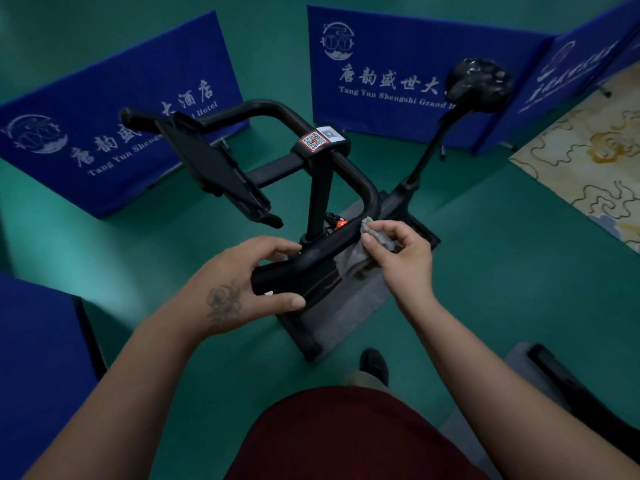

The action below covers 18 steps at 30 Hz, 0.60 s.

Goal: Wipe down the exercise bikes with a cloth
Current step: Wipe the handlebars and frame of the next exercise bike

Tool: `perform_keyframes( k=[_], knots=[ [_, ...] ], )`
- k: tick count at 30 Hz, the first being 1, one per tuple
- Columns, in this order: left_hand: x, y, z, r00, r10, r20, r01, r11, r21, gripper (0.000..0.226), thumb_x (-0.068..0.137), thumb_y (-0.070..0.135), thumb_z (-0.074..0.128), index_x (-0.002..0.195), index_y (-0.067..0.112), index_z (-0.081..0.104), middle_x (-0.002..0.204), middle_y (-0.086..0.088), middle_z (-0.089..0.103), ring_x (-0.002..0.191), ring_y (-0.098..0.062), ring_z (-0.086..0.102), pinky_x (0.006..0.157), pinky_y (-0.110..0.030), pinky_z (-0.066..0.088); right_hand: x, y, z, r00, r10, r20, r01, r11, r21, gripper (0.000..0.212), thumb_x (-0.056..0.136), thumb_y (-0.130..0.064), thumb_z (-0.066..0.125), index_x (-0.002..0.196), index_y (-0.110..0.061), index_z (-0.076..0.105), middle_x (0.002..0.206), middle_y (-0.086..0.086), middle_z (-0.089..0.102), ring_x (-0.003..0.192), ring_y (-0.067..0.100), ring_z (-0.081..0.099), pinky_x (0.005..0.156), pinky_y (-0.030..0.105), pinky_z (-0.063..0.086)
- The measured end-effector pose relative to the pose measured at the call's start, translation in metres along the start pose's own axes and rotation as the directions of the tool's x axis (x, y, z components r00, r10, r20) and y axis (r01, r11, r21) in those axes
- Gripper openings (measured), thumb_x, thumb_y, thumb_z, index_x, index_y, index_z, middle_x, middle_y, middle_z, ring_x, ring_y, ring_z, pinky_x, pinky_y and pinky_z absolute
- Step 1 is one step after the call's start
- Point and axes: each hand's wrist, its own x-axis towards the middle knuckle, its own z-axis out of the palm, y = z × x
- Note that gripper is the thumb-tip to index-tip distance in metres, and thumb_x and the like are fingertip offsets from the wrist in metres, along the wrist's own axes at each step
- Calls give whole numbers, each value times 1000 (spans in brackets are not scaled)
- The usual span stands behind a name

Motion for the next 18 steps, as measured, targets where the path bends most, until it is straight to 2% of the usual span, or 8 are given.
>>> perform_keyframes(
  k=[4, 7, 13, 18],
  knots=[
    [5, 2, 0, 999, -27, 21, 28, 998, -51, 73, 66, 73, 87, 130, 51, 61, 128, 34, 64, 119, 13, 61, 108, -35, 50, -21, -2, 18, 1000, 1, -18, 0, 998, 57, 20, 88, -3, 82, 96, -21, 77, 100, -17, 78, 94, -7, 71, 83, 10, 50],
    [4, 1, 1, 999, -17, 39, 19, 998, -59, 72, 68, 65, 92, 129, 46, 60, 131, 35, 63, 125, 13, 58, 110, -33, 47, -31, 0, 23, 1000, 8, -12, -7, 998, 67, 20, 88, -3, 82, 95, -21, 76, 93, -19, 78, 88, -8, 70, 80, 10, 50],
    [4, -3, 1, 999, 17, 43, -14, 997, -71, 79, 61, 74, 88, 129, 48, 58, 134, 35, 61, 129, 16, 53, 107, -26, 43, -21, 0, 20, 990, 71, -123, -64, 996, 64, 22, 89, -8, 82, 92, -29, 74, 89, -11, 75, 79, -2, 65, 76, 21, 52],
    [6, -5, -1, 998, 37, 57, -34, 999, -42, 81, 62, 70, 92, 131, 47, 56, 134, 33, 61, 126, 20, 52, 104, -19, 42, -48, -9, 40, 994, 75, -78, -66, 992, 106, 16, 90, -4, 80, 95, -17, 75, 90, -11, 75, 80, -6, 66, 75, 16, 53]
  ],
)
